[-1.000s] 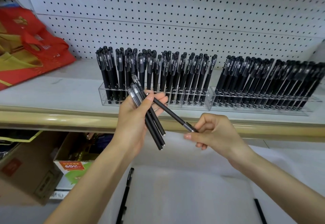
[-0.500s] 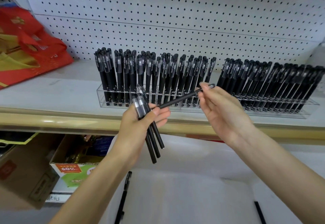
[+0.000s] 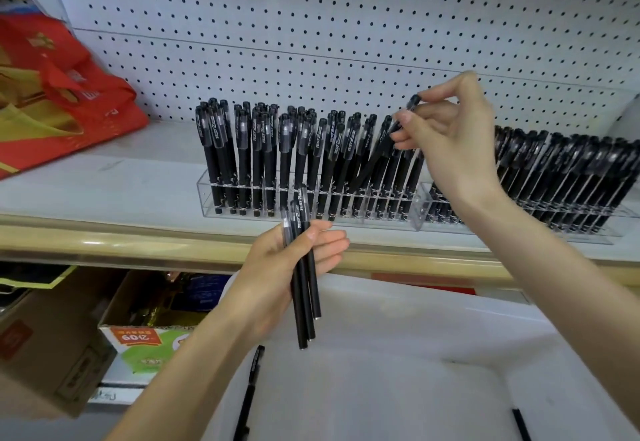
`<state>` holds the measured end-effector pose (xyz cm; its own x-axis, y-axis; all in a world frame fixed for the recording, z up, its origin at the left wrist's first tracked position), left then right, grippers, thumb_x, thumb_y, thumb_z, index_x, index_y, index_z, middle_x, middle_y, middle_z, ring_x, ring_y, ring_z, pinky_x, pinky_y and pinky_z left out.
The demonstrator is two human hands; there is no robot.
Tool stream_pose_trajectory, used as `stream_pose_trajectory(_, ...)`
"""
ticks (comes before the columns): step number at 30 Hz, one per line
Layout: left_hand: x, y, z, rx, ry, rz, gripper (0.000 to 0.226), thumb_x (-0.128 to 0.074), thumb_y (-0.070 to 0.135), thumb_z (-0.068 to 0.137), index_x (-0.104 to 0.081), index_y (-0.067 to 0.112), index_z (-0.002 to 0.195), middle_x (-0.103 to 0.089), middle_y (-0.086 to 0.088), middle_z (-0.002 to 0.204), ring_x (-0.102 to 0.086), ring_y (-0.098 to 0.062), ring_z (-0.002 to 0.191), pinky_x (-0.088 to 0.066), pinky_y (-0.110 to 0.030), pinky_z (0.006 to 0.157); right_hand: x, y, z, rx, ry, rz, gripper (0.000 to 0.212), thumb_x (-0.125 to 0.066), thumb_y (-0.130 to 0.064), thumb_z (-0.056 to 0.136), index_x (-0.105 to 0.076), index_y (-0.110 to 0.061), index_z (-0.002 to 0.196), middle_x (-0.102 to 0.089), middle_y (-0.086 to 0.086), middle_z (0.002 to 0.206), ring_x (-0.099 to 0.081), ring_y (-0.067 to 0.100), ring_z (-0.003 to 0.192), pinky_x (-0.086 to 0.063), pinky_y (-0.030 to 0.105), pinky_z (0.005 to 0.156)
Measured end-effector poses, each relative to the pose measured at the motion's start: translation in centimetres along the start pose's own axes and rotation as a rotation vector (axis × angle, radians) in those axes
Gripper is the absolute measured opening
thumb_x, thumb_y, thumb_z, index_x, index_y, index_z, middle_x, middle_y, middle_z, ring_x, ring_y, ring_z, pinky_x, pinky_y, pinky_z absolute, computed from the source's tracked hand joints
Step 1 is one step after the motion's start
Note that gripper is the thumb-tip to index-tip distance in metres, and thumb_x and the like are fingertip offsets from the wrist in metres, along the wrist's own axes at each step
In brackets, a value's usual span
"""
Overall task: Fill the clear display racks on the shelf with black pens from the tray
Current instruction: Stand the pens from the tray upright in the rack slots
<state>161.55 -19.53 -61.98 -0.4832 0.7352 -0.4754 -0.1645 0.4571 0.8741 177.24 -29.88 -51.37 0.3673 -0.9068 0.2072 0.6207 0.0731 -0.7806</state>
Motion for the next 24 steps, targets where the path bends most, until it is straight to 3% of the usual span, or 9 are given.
stream_pose_trajectory(7,0.2,-0.1,0.2,0.019,0.016,-0.006,0.023,-0.046,0.01,0.099,-0.061,0.0,0.113,-0.072,-0.015,0.105,-0.07,-0.024,0.1,-0.056,-0.034,0.087,-1.1,0.9,0.3,-0.017,-0.132,-0.135,0.025,-0.064,-0.007,0.09,-0.045,-0.021,0.084,-0.063,0.003,0.073,-0.068,0.014,0.063,-0.057,0.028,0.058)
stream_pose_trajectory(10,0.0,-0.1,0.3,0.026,0.019,-0.007,0.023,-0.045,0.01,0.099,-0.061,-0.001,0.113,-0.072,-0.016,0.105,-0.07,-0.024,0.1,-0.056,-0.034,0.087,-1.3,0.9,0.4,0.008,-0.129,-0.216,0.017,-0.066,-0.011,0.089,-0.049,-0.015,0.089,-0.064,0.004,0.079,-0.068,0.014,0.065,-0.057,0.026,0.06)
stream_pose_trajectory(14,-0.2,-0.1,0.3,0.031,0.026,-0.014,0.022,-0.045,0.009,0.099,-0.061,-0.001,0.111,-0.072,-0.017,0.105,-0.07,-0.024,0.099,-0.057,-0.033,0.085,-1.5,0.8,1.1,0.04,-0.152,-0.32,0.019,-0.069,-0.017,0.087,-0.051,-0.016,0.09,-0.065,0.004,0.082,-0.069,0.013,0.067,-0.059,0.035,0.068)
stream_pose_trajectory(24,-0.3,0.0,0.3,0.035,0.026,-0.013,0.023,-0.045,0.009,0.099,-0.06,-0.001,0.112,-0.072,-0.016,0.105,-0.07,-0.024,0.1,-0.057,-0.032,0.085,-2.0,0.5,1.7,0.119,-0.313,-0.508,0.015,-0.07,-0.013,0.086,-0.056,-0.014,0.092,-0.064,0.001,0.078,-0.066,0.017,0.074,-0.055,0.038,0.078)
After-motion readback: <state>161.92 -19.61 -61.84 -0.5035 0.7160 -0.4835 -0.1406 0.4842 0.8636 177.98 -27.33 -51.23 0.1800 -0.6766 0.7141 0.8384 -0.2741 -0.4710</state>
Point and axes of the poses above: each hand's wrist, its own z-axis towards the middle knuckle, its own x-axis out of the back of the hand, y = z × x, the point moved 1 cm from there along z, towards the middle knuckle
